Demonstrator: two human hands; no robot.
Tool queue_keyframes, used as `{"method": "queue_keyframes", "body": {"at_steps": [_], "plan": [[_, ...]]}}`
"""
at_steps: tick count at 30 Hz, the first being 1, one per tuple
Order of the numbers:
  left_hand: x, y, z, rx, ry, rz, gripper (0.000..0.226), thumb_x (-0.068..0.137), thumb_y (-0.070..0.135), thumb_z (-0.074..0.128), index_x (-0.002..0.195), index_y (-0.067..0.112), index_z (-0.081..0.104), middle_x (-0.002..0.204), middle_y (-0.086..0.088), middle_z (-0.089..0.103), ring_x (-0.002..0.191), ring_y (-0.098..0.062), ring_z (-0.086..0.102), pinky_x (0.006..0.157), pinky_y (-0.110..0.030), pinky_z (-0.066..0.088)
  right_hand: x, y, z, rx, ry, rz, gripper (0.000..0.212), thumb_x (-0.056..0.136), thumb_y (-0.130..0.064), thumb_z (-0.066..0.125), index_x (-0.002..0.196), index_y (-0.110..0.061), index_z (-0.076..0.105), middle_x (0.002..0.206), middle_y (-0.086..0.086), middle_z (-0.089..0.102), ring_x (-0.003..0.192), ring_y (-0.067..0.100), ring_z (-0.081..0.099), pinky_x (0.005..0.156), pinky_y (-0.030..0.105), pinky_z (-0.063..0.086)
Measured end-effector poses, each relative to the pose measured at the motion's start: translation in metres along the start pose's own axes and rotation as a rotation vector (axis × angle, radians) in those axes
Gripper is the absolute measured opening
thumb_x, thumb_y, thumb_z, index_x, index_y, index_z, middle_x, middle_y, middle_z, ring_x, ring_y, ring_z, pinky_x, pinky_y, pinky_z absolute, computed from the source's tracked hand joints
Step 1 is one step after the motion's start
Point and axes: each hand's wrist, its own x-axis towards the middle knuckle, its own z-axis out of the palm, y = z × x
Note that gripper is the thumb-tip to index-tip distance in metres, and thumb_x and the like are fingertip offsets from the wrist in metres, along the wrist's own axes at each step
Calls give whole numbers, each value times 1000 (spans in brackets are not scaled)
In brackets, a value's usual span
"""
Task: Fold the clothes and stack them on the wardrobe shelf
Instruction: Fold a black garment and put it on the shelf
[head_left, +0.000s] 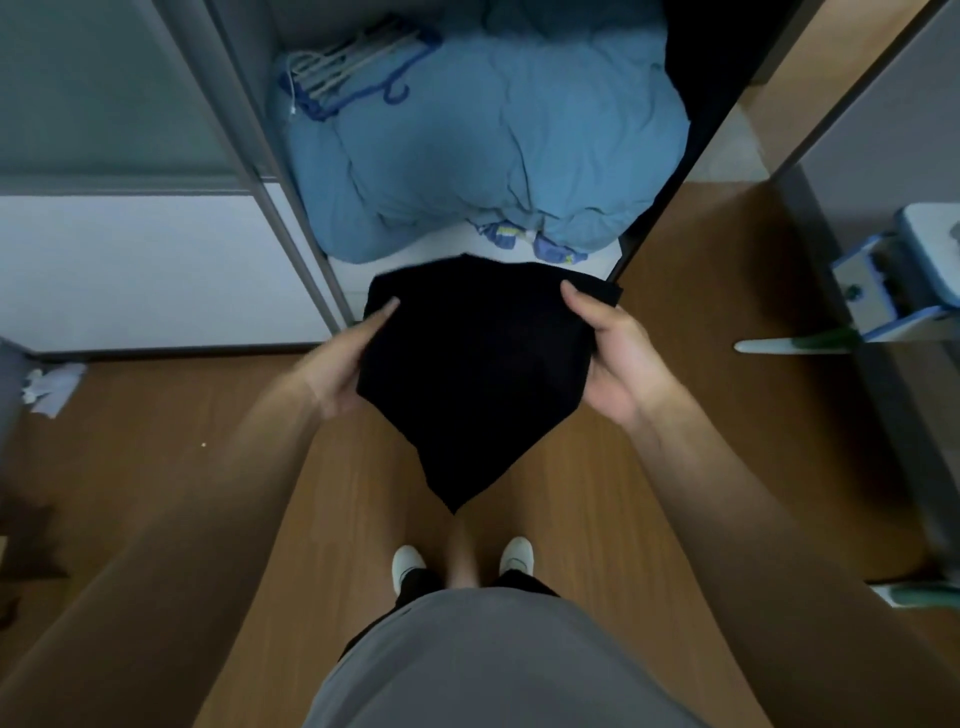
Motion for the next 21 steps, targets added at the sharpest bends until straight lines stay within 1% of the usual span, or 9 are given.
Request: {"method": "queue_keyframes", "body": {"at_steps": [3, 6, 8, 10, 12, 14, 16, 18, 21], "plan": [[4, -2, 11, -17, 69, 135, 10, 82, 32, 76, 88, 26, 82, 96, -1, 78, 90, -14, 74, 70, -24, 58, 0, -16, -5, 32, -4, 82, 39, 99, -28, 52, 125, -3, 68, 129, 16, 67, 117, 28, 66, 88, 39, 59], [8, 15, 20, -101, 128, 177, 25, 86, 23, 72, 110, 15, 75, 104, -7, 76, 95, -21, 73, 76, -28, 58, -3, -33, -17, 146, -3, -1, 36, 98, -32, 54, 123, -12, 72, 129, 11, 68, 122, 25, 63, 95, 40, 55], [10, 22, 28, -139, 125, 96, 31, 89, 26, 69, 116, 10, 71, 100, -5, 75, 90, -19, 73, 74, -27, 58, -7, -25, -18, -34, 13, -46, 31, 97, -40, 57, 113, -21, 77, 125, 4, 71, 119, 20, 65, 96, 37, 55], [12, 27, 34, -162, 128, 47, 27, 92, 33, 65, 105, 12, 76, 98, -4, 74, 87, -18, 73, 75, -28, 59, -8, -5, -13, -310, 98, -72, 22, 95, -35, 65, 108, -23, 77, 115, 0, 75, 109, 15, 71, 96, 33, 55], [12, 27, 32, -251, 123, 71, 39, 91, 47, 63, 97, 13, 81, 103, -6, 76, 96, -21, 73, 79, -31, 59, -8, 10, -11, -359, 158, -132, 23, 95, -25, 67, 113, -13, 74, 114, 6, 75, 107, 18, 71, 96, 34, 56], [7, 23, 22, -337, 30, 87, 54, 86, 58, 63, 113, 14, 76, 119, -8, 72, 114, -23, 67, 89, -35, 56, -8, 15, -10, -280, 149, -127, 26, 97, -21, 64, 117, -6, 71, 117, 12, 73, 111, 23, 70, 96, 36, 56], [3, 15, 11, -244, -86, 55, 58, 82, 55, 68, 126, 16, 69, 129, -8, 67, 121, -23, 63, 94, -35, 54, -7, 10, -9, -230, 130, -75, 27, 99, -19, 61, 119, -4, 70, 118, 14, 73, 111, 25, 70, 93, 35, 57], [2, 11, 6, -69, -149, 24, 45, 81, 43, 75, 118, 17, 73, 122, -7, 70, 112, -21, 68, 88, -32, 56, -6, 5, -8, -218, 143, -11, 28, 98, -18, 62, 120, -4, 69, 116, 14, 73, 108, 25, 71, 87, 36, 60], [6, 13, 6, 101, 3, 104, 27, 82, 25, 76, 105, 13, 77, 117, -12, 72, 104, -22, 71, 82, -27, 57, -4, -1, -8, -179, 161, 52, 27, 97, -20, 63, 120, -6, 69, 115, 13, 74, 105, 25, 72, 78, 35, 61]]}}
